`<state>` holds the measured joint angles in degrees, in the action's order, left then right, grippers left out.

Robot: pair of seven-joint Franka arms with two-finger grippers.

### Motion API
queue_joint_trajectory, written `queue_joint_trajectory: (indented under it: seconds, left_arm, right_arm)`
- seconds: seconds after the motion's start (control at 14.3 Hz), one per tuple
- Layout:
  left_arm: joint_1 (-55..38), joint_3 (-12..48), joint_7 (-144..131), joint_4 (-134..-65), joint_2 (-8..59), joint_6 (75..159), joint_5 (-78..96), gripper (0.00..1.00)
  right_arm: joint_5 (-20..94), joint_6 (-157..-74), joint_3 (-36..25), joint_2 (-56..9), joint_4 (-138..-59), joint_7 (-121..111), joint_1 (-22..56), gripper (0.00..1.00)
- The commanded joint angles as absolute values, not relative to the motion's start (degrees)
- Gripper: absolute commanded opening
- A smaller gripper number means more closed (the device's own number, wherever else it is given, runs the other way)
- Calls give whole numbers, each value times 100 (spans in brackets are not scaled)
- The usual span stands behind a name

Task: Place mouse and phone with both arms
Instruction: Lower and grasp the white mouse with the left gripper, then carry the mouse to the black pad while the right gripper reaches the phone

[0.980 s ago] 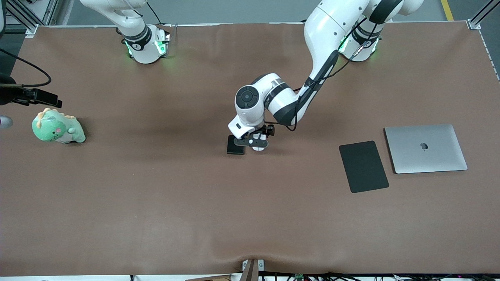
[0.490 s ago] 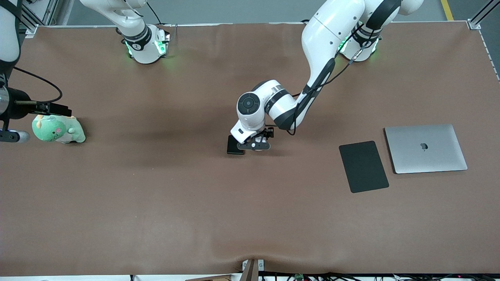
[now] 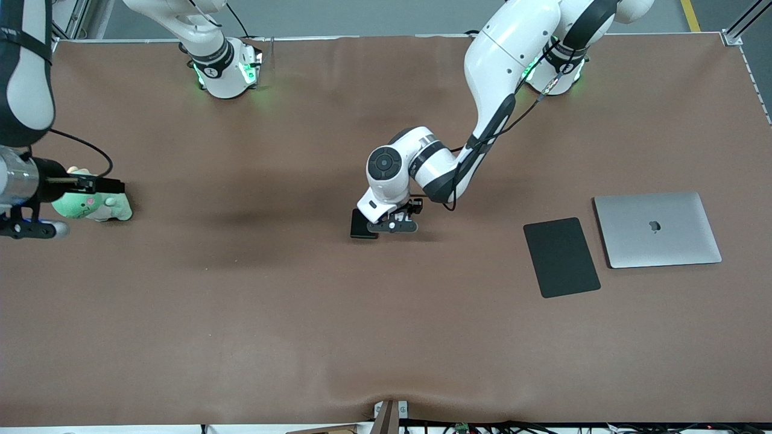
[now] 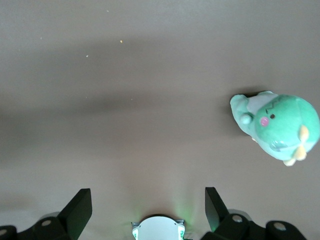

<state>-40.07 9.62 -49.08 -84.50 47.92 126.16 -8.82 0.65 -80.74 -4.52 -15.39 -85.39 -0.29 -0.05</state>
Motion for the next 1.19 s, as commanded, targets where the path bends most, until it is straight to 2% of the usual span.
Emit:
queue_joint_trajectory:
  seconds: [0.0, 0.21, 0.42, 0.7, 1.12]
  left_arm:
    - [-4043, 958, -5071, -8376, 4756, 12551, -1020, 0]
    - [-3859, 949, -5071, -8358, 4414, 12367, -1028, 0]
    - [-3438, 949, -4844, -8376, 3904, 11770, -1046, 0]
    - [-2543, 949, -3949, -8629, 3455, 11479, -1229, 0]
    - [-1101, 958, -3121, -9332, 3498, 11671, -1581, 0]
  right_arm:
    - [315, -8174, -431, -1678, -8525, -18, 35, 100]
    - [422, -8349, -431, -1793, -8525, 0, 245, 100]
    - [527, -8533, -431, -1880, -8525, 218, 553, 100]
    - [790, -8824, -431, -2056, -8525, 466, 852, 100]
    - [1011, -9228, -422, -2267, -8525, 518, 1230, 100]
